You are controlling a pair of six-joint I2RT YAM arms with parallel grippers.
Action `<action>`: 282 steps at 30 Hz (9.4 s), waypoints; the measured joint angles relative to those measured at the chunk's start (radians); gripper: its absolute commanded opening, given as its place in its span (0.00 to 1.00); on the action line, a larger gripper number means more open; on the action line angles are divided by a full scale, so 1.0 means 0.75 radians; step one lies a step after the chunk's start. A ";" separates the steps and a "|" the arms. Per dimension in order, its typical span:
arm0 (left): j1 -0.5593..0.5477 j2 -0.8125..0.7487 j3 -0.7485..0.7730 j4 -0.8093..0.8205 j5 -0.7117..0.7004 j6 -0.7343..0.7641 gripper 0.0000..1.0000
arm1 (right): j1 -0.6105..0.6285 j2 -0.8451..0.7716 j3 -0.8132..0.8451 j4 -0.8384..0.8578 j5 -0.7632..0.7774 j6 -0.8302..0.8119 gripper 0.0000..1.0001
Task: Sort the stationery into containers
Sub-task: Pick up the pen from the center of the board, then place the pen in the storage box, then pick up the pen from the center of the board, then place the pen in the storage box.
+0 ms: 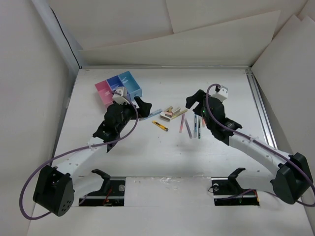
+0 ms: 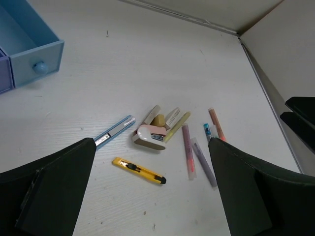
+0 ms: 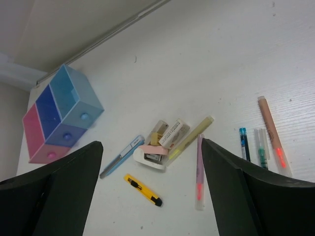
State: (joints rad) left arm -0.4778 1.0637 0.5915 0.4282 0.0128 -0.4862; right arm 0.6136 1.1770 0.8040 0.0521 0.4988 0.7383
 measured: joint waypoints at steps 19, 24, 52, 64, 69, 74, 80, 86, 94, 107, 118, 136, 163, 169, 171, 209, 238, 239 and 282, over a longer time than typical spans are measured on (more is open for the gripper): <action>-0.243 0.369 0.257 -0.306 -0.408 0.126 0.52 | -0.028 -0.043 -0.004 -0.021 -0.002 0.031 0.20; -0.266 0.523 0.302 -0.390 -0.463 0.168 0.58 | -0.040 -0.042 -0.004 -0.024 -0.007 0.035 0.26; -0.102 1.117 0.733 -0.512 -0.219 0.463 0.61 | -0.051 -0.043 -0.004 -0.032 -0.062 0.035 0.32; -0.103 1.136 0.769 -0.536 -0.193 0.468 0.16 | -0.051 -0.043 -0.004 -0.032 -0.063 0.034 0.35; -0.103 1.133 0.768 -0.536 -0.213 0.453 0.01 | -0.051 -0.041 -0.004 -0.032 -0.073 0.034 0.36; -0.103 1.111 0.755 -0.539 -0.258 0.426 0.00 | -0.051 -0.033 -0.004 -0.032 -0.082 0.034 0.36; -0.103 0.982 0.750 -0.561 -0.293 0.362 0.00 | -0.051 -0.032 -0.004 -0.032 -0.092 0.035 0.36; -0.065 0.770 0.802 -0.578 -0.319 0.217 0.00 | -0.051 -0.032 -0.004 -0.033 -0.095 0.034 0.36; 0.370 0.633 0.838 -0.546 -0.281 -0.103 0.00 | -0.050 -0.032 -0.004 -0.032 -0.122 0.034 0.36; 0.583 0.898 1.101 -0.689 -0.329 -0.245 0.00 | -0.042 -0.022 -0.004 -0.033 -0.156 0.035 0.37; 0.611 1.110 1.199 -0.808 -0.404 -0.163 0.00 | -0.023 0.011 -0.004 -0.034 -0.163 0.034 0.37; 0.611 1.181 1.236 -0.853 -0.495 -0.096 0.27 | -0.022 0.011 -0.004 -0.035 -0.163 0.034 0.37; -0.447 0.462 0.465 -0.701 -0.624 -0.458 0.46 | -0.044 -0.048 -0.004 -0.061 -0.076 0.050 0.12; -0.617 0.525 0.423 -0.719 -0.634 -0.664 0.50 | -0.058 -0.050 -0.004 -0.071 -0.069 0.059 0.15; -0.613 0.573 0.438 -0.716 -0.643 -0.717 0.50 | -0.060 -0.051 -0.004 -0.072 -0.067 0.060 0.15; -0.554 1.050 0.709 -0.790 -0.649 -1.014 0.43 | -0.090 -0.204 -0.038 -0.095 -0.064 0.084 0.44; -0.515 0.986 0.643 -0.945 -0.753 -0.881 0.44 | -0.110 -0.246 -0.047 -0.096 -0.093 0.084 0.44; -0.515 0.986 0.643 -0.946 -0.754 -0.866 0.44 | -0.110 -0.246 -0.047 -0.096 -0.093 0.084 0.44; 0.141 0.674 0.867 -0.866 -0.681 -0.555 0.12 | -0.110 -0.246 -0.047 -0.096 -0.118 0.084 0.44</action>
State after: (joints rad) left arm -0.3717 1.5692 1.2415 -0.2211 -0.4980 -0.9028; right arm 0.5312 0.9924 0.7689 -0.0200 0.4103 0.8017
